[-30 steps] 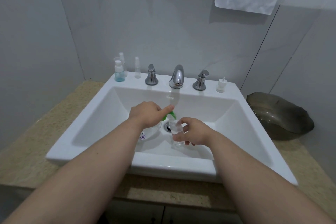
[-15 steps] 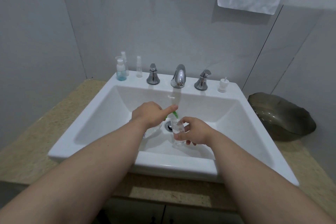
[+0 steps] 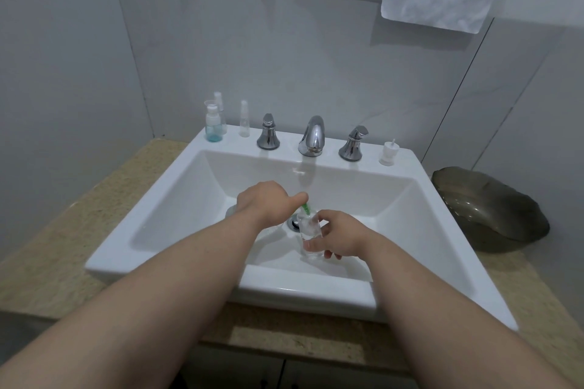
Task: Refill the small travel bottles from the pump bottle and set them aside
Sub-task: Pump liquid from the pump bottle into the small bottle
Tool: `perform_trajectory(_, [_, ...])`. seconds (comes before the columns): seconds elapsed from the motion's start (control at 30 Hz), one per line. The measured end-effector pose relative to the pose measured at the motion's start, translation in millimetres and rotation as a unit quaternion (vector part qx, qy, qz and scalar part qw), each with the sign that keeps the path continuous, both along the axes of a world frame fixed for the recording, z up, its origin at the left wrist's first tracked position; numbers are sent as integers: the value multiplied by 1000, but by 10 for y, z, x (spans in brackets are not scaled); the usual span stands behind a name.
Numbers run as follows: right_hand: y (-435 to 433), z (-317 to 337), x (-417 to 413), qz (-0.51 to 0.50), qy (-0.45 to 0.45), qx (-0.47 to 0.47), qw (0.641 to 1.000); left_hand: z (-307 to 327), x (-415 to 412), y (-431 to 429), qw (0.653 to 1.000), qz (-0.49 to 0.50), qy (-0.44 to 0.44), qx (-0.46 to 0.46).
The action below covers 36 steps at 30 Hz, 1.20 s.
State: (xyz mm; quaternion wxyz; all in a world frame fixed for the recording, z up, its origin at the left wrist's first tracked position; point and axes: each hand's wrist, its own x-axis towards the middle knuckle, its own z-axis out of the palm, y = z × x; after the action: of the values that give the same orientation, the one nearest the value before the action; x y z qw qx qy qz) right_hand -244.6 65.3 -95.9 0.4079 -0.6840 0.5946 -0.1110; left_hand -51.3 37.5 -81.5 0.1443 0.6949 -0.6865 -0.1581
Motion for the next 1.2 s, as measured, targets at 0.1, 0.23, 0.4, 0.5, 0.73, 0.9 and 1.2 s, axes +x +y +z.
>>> perform_trajectory(0.1, [3,4,-5,2,0,0,1000,5,5,-4,1000,-6,-6,-3])
perform_trajectory(0.23, [-7,1,-3,0,-6,-1,1000,15,16,-1,1000,-13,-7,-9])
perform_trajectory(0.4, [-20,-20,-7,-1,-11,0,1000,31,29,8,1000,-18,3,-6])
perform_trajectory(0.5, [-23,-29,-9,-2,-7,0,1000,30,31,23,1000,-15,6,-9])
perform_trajectory(0.73, [-32,-37,-22,-2,-13,3,1000,24,57,60,999,-26,14,-15])
perform_trajectory(0.9, [-23,-29,-18,-1,-12,3,1000,25,48,53,1000,-19,18,-11])
perform_trajectory(1.2, [-15,-19,-16,-2,-4,-2,1000,9,18,-4,1000,7,20,-2])
